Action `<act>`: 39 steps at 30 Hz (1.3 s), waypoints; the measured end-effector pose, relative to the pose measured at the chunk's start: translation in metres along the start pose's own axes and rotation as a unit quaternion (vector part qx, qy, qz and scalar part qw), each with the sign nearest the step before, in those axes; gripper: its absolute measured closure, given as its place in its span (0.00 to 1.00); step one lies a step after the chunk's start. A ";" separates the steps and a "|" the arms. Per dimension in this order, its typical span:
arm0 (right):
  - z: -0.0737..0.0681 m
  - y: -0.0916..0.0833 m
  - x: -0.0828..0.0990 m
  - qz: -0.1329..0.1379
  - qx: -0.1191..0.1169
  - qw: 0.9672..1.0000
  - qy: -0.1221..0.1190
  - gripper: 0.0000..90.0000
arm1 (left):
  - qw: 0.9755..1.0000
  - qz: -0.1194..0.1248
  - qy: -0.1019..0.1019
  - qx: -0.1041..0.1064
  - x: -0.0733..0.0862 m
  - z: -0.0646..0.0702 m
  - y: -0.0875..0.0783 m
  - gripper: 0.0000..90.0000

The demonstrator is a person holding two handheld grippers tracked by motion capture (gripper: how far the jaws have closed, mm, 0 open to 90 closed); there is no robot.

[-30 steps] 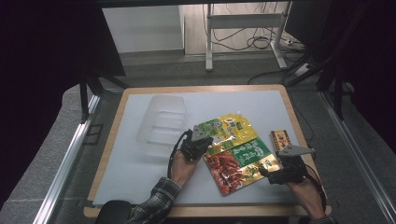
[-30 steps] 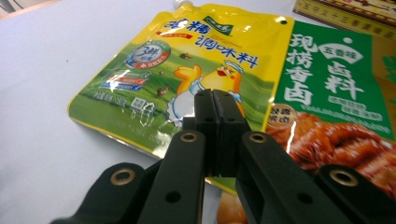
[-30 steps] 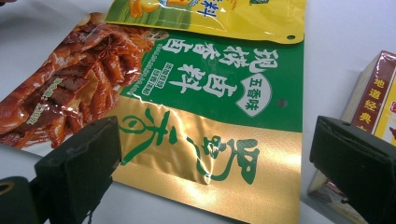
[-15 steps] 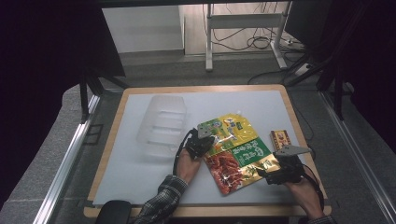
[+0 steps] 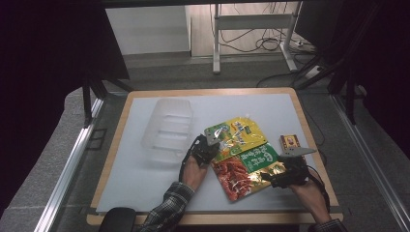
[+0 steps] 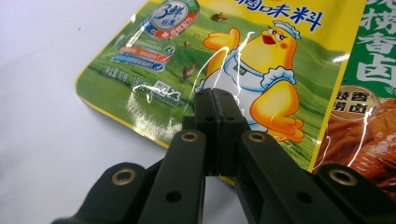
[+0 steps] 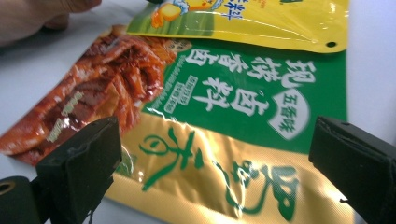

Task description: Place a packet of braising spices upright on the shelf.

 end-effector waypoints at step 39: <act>0.055 0.078 -0.037 -0.030 -0.039 0.994 0.099 0.03 | 1.000 -0.011 -0.015 0.014 0.003 -0.005 -0.001 1.00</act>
Point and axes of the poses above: each handheld gripper's, and its own axes: y roughly forward along the jaws, x roughly out of its underside, z roughly to its right, the point moved 8 cm from there along y, roughly forward along the jaws, and after that the axes turned 11 degrees about -y, right-handed, at the moved point
